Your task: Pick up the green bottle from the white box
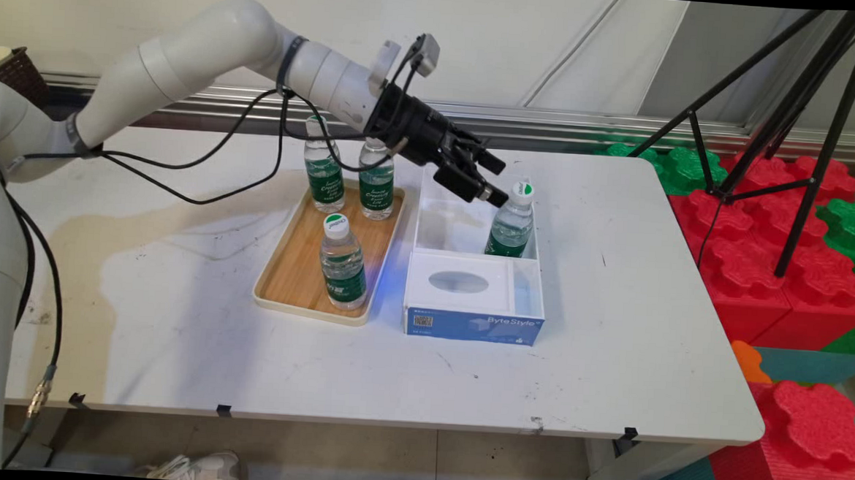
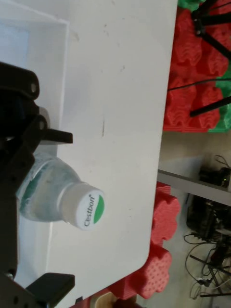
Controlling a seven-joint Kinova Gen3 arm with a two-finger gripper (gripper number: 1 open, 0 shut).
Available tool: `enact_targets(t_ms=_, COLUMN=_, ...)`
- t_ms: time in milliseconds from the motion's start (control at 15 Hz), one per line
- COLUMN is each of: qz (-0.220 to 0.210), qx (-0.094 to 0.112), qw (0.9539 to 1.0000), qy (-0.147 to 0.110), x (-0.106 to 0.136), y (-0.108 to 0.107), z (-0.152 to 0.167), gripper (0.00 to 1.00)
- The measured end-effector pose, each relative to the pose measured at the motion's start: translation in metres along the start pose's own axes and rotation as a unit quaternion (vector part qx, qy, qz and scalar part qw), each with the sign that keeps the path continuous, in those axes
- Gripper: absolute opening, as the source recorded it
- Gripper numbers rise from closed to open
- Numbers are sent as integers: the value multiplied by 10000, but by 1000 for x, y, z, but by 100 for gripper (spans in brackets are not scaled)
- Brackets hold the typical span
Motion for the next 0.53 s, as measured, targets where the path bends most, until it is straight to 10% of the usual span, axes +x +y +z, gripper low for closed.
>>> enact_targets(t_ms=533, qz=10, qx=-94, qw=9999, qy=-139, x=-12, y=-3, z=18, gripper=100)
